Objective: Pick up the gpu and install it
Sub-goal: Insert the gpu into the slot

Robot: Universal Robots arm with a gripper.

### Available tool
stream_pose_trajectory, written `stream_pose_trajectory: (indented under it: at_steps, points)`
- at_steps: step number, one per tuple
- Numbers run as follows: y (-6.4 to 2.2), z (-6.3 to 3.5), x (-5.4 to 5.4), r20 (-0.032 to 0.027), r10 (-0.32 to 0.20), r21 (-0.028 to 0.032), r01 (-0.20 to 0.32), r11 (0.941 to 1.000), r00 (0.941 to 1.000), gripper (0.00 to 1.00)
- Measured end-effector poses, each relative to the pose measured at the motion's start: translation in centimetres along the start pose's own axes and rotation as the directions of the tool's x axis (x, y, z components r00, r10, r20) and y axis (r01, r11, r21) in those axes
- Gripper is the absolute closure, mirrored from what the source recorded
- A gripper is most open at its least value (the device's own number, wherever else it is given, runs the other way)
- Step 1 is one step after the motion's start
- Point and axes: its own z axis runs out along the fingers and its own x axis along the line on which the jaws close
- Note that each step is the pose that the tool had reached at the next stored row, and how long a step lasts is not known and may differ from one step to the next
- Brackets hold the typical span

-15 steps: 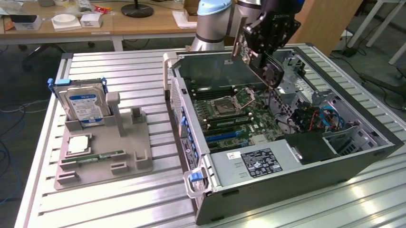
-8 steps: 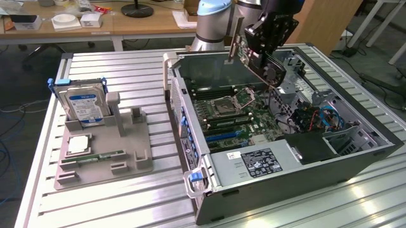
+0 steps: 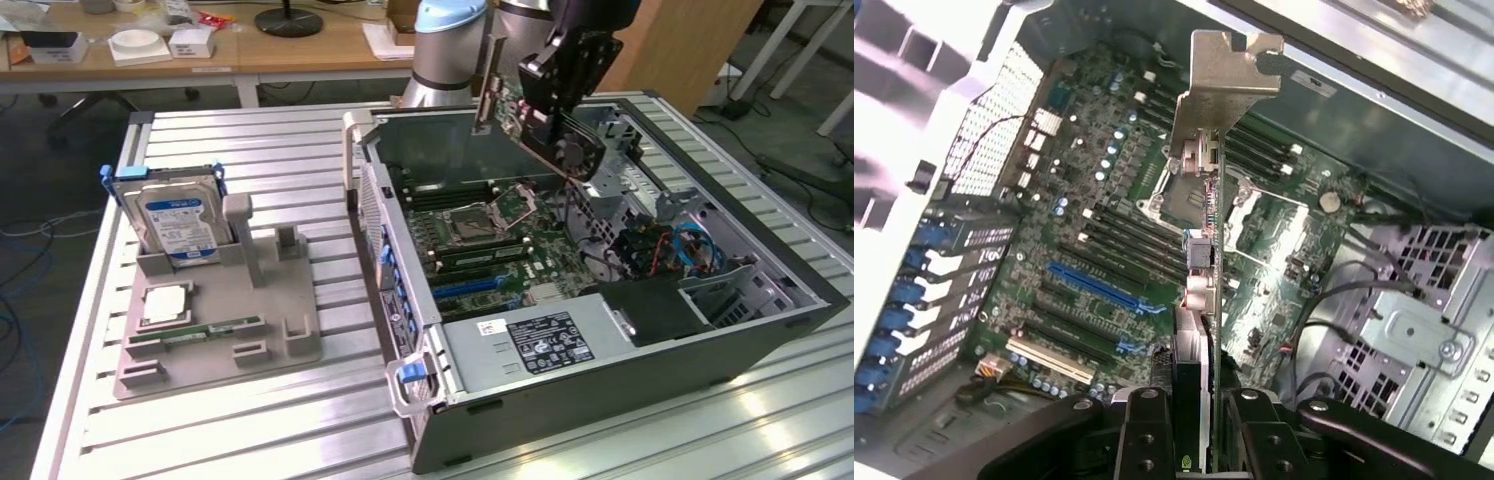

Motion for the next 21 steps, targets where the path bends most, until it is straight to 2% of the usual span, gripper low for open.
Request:
stream_pose_trajectory:
  at_steps: [5,10,15,21]
  points:
    - [0.00,0.00,0.00,-0.0001,-0.058,-0.0015,0.058,0.9983,0.9983,0.73]
    - [0.00,0.00,0.00,-0.0001,-0.113,-0.0029,0.113,0.9936,0.9936,0.73]
    - [0.00,0.00,0.00,0.0000,-0.170,-0.0043,0.170,0.9855,0.9855,0.73]
    - [0.00,0.00,0.00,0.0001,-0.237,-0.0059,0.237,0.9714,0.9715,0.73]
